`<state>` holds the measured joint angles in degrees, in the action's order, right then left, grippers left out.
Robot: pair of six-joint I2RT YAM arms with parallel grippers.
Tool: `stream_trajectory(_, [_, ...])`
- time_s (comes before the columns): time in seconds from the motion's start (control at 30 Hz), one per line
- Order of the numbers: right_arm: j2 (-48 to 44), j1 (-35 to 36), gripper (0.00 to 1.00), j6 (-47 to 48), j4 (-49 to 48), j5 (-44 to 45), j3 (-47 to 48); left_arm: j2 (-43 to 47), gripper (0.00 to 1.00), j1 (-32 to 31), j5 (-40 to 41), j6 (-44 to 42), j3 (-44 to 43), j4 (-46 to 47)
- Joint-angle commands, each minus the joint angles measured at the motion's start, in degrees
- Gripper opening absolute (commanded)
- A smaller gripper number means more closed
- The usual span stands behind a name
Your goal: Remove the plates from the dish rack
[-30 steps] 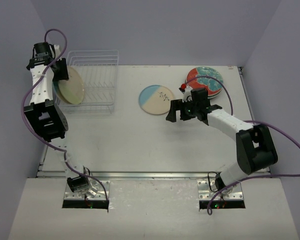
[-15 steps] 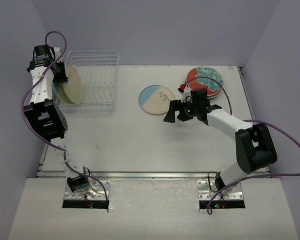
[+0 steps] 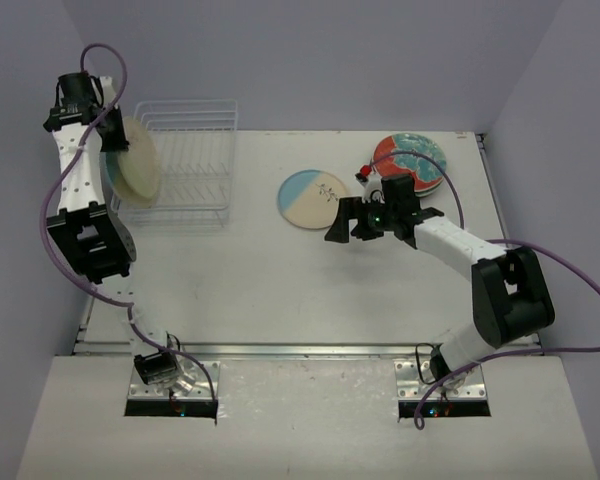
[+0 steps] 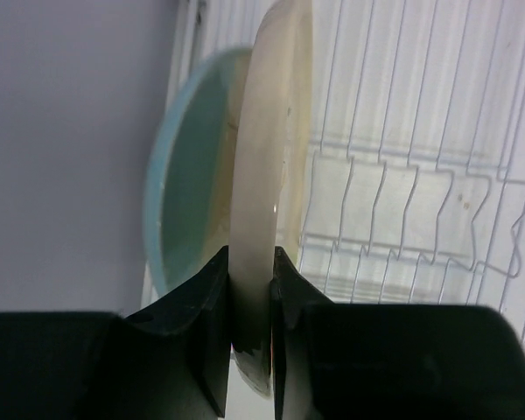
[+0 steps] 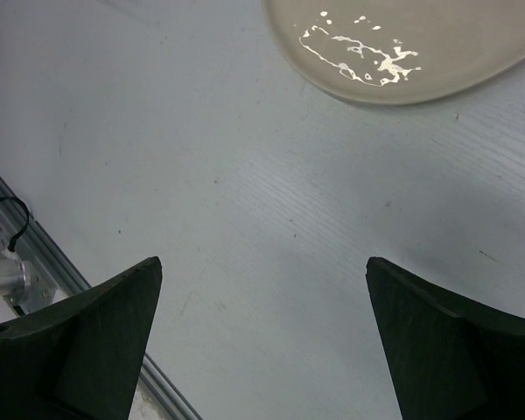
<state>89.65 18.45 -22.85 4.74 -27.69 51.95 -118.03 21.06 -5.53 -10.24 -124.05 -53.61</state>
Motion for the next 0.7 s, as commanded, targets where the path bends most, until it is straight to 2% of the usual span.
stream_trajectory(0.0, [-2.9,-0.7,0.99,-1.0,-2.3,-1.3,3.0,11.5,0.00,-0.8,-1.0,0.0,-10.9,10.1])
stream_trajectory(0.13, [-4.3,-1.2,0.99,-1.6,-3.9,-2.6,3.2,21.7,0.00,-1.5,-8.9,0.0,-6.1,15.1])
stream_trajectory(0.2, [-5.0,-1.5,0.99,-1.9,-4.2,-3.9,3.2,23.7,0.00,-1.5,-16.5,0.0,-2.8,16.1])
stream_trajectory(0.3, [-6.5,-1.7,0.99,-2.4,-7.0,-7.7,3.9,31.0,0.00,-1.8,-37.8,1.2,5.7,16.7])
stream_trajectory(0.33, [-6.5,-1.7,0.99,-2.3,-7.4,-8.4,3.9,32.1,0.00,-2.1,-38.0,1.8,7.2,16.7])
stream_trajectory(0.37, [-7.1,-1.7,0.99,-2.1,-8.1,-9.0,4.2,33.5,0.00,-3.2,-43.3,2.3,9.3,16.5])
stream_trajectory(0.4, [-7.4,-1.7,0.99,-2.1,-8.6,-9.8,4.3,34.2,0.00,-3.4,-45.2,2.1,9.6,15.6])
stream_trajectory(0.67, [-10.2,-1.6,0.99,-3.9,-15.6,-18.3,3.7,32.7,0.00,-18.6,-59.9,-0.1,14.3,2.8])
